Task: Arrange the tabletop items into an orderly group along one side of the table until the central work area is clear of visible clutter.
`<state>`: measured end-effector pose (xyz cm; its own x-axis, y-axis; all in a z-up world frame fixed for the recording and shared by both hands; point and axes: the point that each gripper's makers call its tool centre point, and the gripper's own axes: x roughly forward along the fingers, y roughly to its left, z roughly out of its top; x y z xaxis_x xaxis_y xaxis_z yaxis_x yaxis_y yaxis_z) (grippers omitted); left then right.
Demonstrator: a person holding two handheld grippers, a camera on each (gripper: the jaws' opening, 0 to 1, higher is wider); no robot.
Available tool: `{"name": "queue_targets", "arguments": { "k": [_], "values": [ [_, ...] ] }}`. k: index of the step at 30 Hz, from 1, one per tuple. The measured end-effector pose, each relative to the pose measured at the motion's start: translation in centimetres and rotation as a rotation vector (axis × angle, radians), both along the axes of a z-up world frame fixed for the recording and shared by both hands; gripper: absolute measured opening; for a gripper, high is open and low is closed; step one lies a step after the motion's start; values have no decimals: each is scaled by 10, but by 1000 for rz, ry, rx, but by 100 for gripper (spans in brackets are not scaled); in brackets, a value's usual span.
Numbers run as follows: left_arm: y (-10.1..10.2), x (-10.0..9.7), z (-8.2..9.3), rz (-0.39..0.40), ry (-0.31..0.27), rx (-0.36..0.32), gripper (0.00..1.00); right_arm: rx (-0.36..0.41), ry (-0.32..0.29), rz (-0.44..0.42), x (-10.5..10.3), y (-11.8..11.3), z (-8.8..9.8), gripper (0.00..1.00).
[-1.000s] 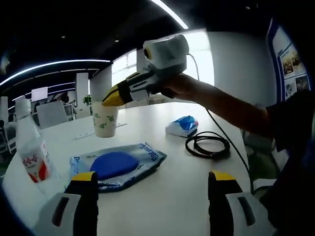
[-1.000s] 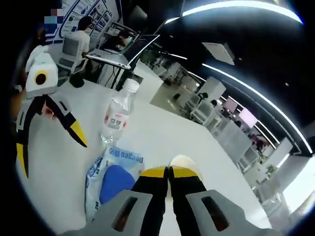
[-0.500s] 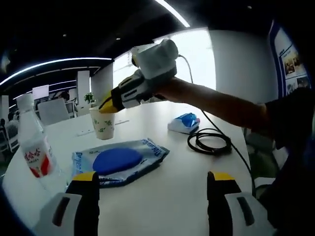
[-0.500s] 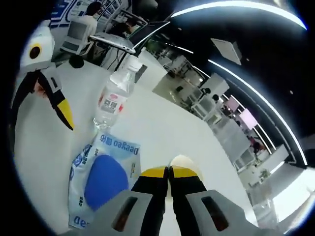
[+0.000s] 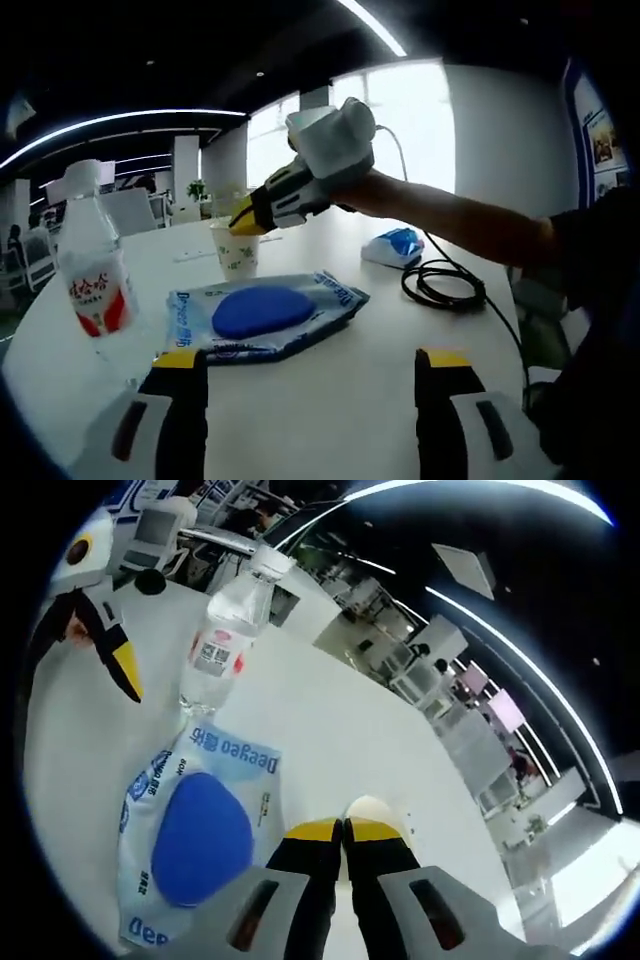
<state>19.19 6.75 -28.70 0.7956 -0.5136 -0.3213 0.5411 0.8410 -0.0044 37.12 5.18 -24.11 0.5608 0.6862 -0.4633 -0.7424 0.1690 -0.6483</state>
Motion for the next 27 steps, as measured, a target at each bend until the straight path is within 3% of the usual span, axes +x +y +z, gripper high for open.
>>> {"name": "queue_targets", "arguments": {
  "k": [15,22,27],
  "values": [
    [1,4,-6,17,18,-7,81,15,40,-13,-3,-9,-8,1],
    [5,7,-7,35,26,2,81,38,26,5,-21,-14,3,1],
    [6,9,-6,43,26,-7,81,46,22,1,-21,-14,10,3]
  ]
}}
